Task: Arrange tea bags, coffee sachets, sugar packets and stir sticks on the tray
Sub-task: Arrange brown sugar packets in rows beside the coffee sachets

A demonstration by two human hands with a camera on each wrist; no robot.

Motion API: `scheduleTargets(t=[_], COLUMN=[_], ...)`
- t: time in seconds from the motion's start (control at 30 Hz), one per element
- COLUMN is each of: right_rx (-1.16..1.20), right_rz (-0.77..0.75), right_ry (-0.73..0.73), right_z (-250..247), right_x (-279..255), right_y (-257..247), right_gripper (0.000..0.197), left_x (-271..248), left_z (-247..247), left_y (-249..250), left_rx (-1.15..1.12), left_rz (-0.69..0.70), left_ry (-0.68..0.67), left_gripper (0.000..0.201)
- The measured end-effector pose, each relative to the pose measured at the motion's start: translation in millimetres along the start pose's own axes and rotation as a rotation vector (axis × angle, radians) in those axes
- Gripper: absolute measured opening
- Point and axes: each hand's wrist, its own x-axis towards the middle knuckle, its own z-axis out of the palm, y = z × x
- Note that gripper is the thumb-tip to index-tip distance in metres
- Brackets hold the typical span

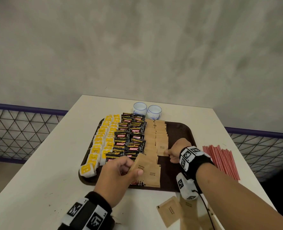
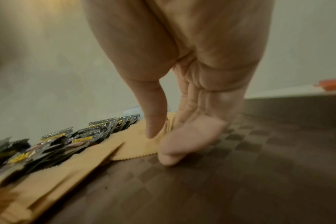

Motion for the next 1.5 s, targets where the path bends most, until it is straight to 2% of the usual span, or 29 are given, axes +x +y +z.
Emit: scheduleTargets(t=[0.07, 0.1, 0.13, 0.17, 0.27, 0.3, 0.33, 0.4, 0.5, 0.57, 0.67, 0.73, 0.83, 0.97, 1.17, 1.3, 1.4, 1.5], right_rx=[-0.205, -0.254, -0.208, -0.077, 0.436, 0.501, 0.499, 0.399, 0.426, 0.452, 0.255, 0.121, -0.031, -0.055, -0.06, -0.051, -0.066, -0.104], right_rz=[-0.096, -0.147, -0.207, -0.272, -0.393, -0.428, -0.481, -0.577, -0.522, -0.47, -0.45, -0.438, -0.41, -0.363, -0.302, -0.255, -0.252, -0.345], right_ry=[0.048, 0.047, 0.004, -0.081, -0.538, -0.647, -0.694, -0.592, -0.349, -0.208, -0.021, 0.0, -0.058, -0.065, 0.075, 0.079, 0.067, 0.08], right_z=[-6.6, -12.0, -16.9, -21.7, -33.4, -33.4, -30.1, -19.2, -18.9, -30.2, -46.7, -46.3, -34.9, -18.7, -3.6, 1.5, -4.3, -23.1], right_x=[-6.3, -13.4, -23.7, -37.0, -93.6, -107.3, -115.8, -118.6, -102.4, -81.1, -44.3, -24.8, -5.3, 5.9, 7.4, 13.5, 11.3, -7.9], right_y=[0.1, -1.7, -3.5, -4.2, 0.5, 6.4, 14.5, 30.3, 39.2, 38.0, 33.6, 29.6, 24.5, 14.4, 1.3, 2.9, 3.4, 1.7], right_gripper=[0.021, 0.021, 0.019, 0.018, 0.021, 0.022, 0.023, 0.022, 0.021, 0.023, 0.018, 0.018, 0.027, 0.026, 0.034, 0.034, 0.033, 0.03], left_x=[0.1, 0.8, 1.0, 1.4, 4.4, 4.6, 4.7, 3.4, -1.1, -4.9, -14.3, -18.9, -18.5, -16.2, -12.9, -12.6, -13.0, -11.1], left_z=[1.6, 2.8, 4.0, 5.4, 11.6, 14.1, 17.1, 23.1, 32.3, 36.7, 48.5, 61.5, 77.4, 88.4, 99.6, 98.4, 90.6, 79.2], left_y=[2.2, 2.9, 5.0, 6.4, 9.8, 11.6, 12.7, 14.4, 13.3, 7.7, 0.5, -3.0, -2.1, 8.5, 9.4, 4.2, -3.7, -9.9], left_rx=[0.009, 0.014, 0.008, -0.011, -0.118, -0.142, -0.164, -0.186, -0.103, 0.082, 0.486, 0.655, 0.893, 1.086, 1.109, 1.036, 0.951, 0.764], left_rz=[-0.003, -0.001, 0.002, 0.004, -0.033, -0.049, -0.059, -0.063, -0.068, -0.078, -0.032, -0.018, 0.016, 0.051, -0.006, -0.091, -0.108, -0.108], left_ry=[-0.016, -0.024, -0.032, -0.039, -0.025, -0.014, -0.001, 0.003, -0.047, -0.114, -0.316, -0.442, -0.596, -0.643, -0.618, -0.563, -0.524, -0.434], left_gripper=[0.008, 0.004, 0.002, 0.006, 0.015, 0.017, 0.02, 0.024, 0.026, 0.032, 0.04, 0.049, 0.056, 0.057, 0.059, 0.059, 0.042, 0.019])
